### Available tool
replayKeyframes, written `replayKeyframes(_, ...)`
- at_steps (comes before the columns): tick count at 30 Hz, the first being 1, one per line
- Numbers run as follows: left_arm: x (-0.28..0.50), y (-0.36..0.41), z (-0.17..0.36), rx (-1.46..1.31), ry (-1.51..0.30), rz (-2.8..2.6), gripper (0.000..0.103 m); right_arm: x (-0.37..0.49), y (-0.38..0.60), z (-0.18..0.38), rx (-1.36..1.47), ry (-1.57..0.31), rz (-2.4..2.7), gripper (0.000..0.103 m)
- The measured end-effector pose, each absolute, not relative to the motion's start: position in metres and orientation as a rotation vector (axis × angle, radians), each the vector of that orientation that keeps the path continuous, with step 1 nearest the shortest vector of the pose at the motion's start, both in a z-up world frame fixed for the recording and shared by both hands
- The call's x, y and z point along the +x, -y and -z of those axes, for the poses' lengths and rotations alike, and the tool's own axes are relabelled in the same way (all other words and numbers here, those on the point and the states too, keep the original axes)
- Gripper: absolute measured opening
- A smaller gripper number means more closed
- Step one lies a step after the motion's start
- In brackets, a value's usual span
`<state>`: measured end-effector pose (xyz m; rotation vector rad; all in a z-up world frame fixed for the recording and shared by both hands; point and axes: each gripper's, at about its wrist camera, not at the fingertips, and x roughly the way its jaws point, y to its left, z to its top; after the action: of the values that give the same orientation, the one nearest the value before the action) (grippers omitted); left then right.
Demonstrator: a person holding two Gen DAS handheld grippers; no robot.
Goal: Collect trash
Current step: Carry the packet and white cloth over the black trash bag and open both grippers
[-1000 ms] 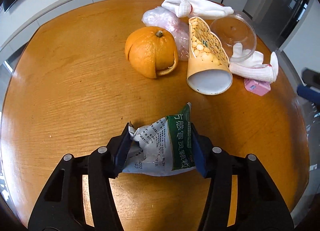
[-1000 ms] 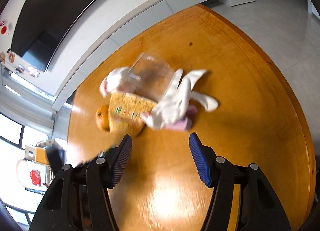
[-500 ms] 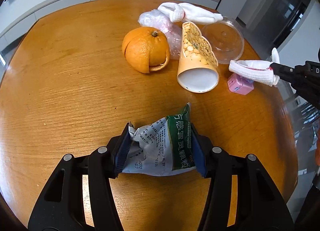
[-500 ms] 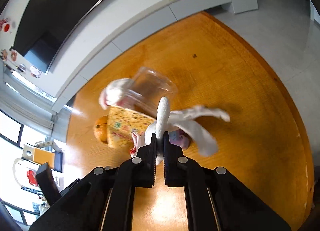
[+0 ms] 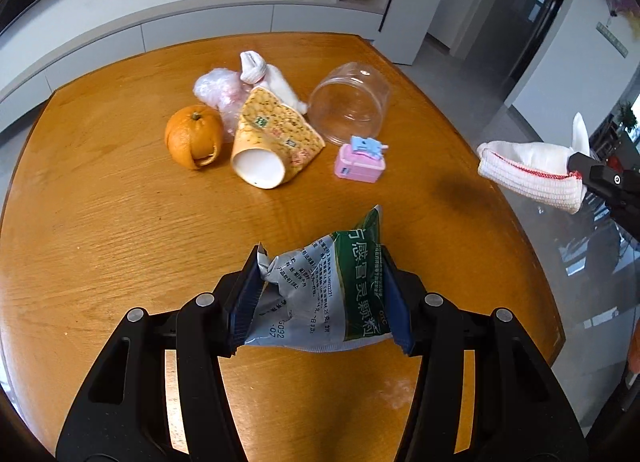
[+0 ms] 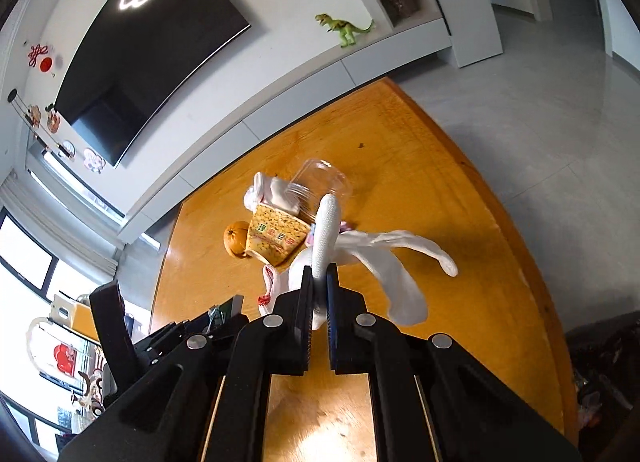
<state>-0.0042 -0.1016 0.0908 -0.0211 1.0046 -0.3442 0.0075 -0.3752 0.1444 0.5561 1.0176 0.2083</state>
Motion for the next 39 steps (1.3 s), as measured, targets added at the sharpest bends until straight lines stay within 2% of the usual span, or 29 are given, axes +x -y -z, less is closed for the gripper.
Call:
replayKeyframes(13,-0.053,0.248,-0.107,0.156,-0.970,0.581,0.054,-0.107,0.491,-0.139,0.668,-0.960,0.021,0.007)
replayKeyframes(22,-0.099,0.363,-0.096,0.289,-0.966,0.773,0.055,-0.200,0.566,-0.123,0.741,-0.948,0.236,0.007)
replayKeyframes(29,-0.130,0.452,-0.071,0.430,-0.992,0.892,0.055,-0.267,0.612,-0.103,0.796,-0.975,0.402,0.007)
replayKeyframes(37,-0.167,0.532,-0.019,0.637,-1.048,0.975,0.058,-0.321,0.661,-0.060,0.891,-1.057,0.587,0.007)
replayKeyframes(38,-0.172,0.540,-0.013,0.658,-1.052,0.984,0.060,-0.324,0.667,-0.052,0.906,-1.084,0.609,0.009)
replayKeyframes(39,-0.176,0.546,-0.008,0.687,-1.054,0.996,0.071,-0.324,0.674,-0.043,0.924,-1.125,0.632,0.024)
